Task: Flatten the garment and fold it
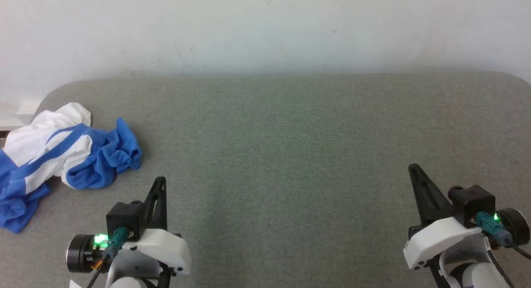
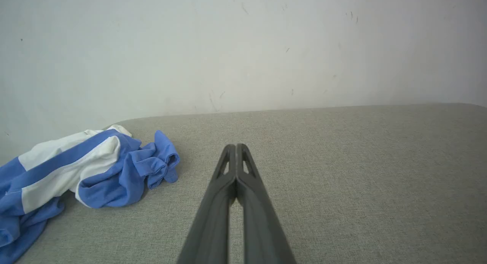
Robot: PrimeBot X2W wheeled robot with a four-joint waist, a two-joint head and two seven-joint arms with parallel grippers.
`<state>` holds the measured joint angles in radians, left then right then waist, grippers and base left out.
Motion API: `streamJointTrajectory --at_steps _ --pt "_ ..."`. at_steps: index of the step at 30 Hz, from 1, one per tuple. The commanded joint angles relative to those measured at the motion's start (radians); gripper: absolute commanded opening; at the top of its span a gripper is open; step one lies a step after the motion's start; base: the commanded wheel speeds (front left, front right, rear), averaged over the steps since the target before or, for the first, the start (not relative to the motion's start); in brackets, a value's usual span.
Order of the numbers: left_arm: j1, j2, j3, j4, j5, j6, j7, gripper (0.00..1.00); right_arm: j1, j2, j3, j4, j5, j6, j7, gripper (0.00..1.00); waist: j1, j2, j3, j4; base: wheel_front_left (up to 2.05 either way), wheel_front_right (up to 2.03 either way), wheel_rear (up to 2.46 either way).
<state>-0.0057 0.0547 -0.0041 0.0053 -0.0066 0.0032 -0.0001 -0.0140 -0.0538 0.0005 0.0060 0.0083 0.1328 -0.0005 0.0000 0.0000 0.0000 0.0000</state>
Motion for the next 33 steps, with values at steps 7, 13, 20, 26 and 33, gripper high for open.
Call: streamJointTrajectory --at_steps 7,13,20,26,33 --pt "0.006 -0.005 0.004 -0.005 0.007 -0.003 0.000 0.00 0.014 0.004 0.000 -0.006 -0.008 -0.002 0.000 0.00 0.0000 0.0000 0.000 0.000 0.00 0.00 0.00" --pt "0.006 -0.005 0.004 -0.005 0.007 -0.003 0.000 0.00 0.014 0.004 0.000 -0.006 -0.008 -0.002 0.000 0.00 0.0000 0.0000 0.000 0.000 0.00 0.00 0.00" --pt "0.000 0.000 -0.001 0.001 -0.001 0.000 -0.001 1.00 0.000 -0.001 -0.001 0.002 0.001 0.000 -0.001 1.00 0.0000 0.0000 0.000 0.000 0.00 0.00 0.00" --pt "0.005 0.000 -0.006 0.000 -0.008 0.002 -0.010 1.00 0.004 -0.001 -0.016 0.003 0.012 0.000 -0.010 1.00 0.0000 0.0000 0.001 0.000 0.00 0.00 0.00" --pt "0.012 0.000 -0.012 -0.005 -0.019 0.005 -0.025 1.00 0.011 -0.001 -0.039 0.002 0.024 0.000 -0.025 1.00 0.0000 0.0000 0.002 0.000 0.00 0.00 0.00"
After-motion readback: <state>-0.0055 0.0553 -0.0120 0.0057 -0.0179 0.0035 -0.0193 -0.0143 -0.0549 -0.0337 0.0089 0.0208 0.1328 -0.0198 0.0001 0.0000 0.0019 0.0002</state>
